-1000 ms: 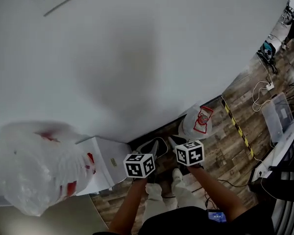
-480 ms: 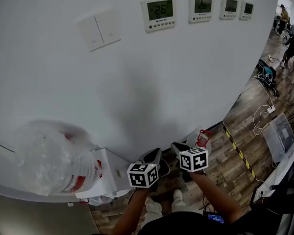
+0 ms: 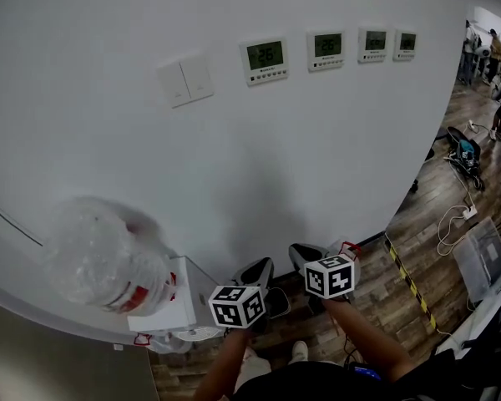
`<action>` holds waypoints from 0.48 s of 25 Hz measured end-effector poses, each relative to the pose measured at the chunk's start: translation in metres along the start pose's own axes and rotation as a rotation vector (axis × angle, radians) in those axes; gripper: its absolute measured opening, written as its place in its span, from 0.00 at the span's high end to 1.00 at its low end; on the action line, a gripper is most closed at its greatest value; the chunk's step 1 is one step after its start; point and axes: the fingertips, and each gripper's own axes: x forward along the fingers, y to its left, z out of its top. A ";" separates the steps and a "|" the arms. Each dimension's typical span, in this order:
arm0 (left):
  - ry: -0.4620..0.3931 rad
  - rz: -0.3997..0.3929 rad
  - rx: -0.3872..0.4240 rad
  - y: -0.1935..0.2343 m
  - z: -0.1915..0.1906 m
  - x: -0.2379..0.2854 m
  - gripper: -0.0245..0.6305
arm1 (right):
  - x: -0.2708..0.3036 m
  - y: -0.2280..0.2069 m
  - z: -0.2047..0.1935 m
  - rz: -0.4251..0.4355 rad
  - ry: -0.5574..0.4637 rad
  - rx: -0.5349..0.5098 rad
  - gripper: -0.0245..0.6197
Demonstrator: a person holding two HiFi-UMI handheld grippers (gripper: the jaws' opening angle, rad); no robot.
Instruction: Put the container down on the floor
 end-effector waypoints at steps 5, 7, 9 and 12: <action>-0.061 0.036 0.008 -0.002 0.017 -0.013 0.94 | -0.013 0.005 0.015 0.037 -0.067 -0.055 0.90; -0.073 0.043 0.011 -0.003 0.021 -0.017 0.94 | -0.016 0.009 0.020 0.056 -0.086 -0.064 0.90; -0.081 0.044 0.016 -0.005 0.023 -0.019 0.94 | -0.017 0.014 0.022 0.074 -0.092 -0.068 0.90; -0.091 0.043 0.020 -0.007 0.026 -0.020 0.94 | -0.016 0.019 0.022 0.091 -0.089 -0.074 0.90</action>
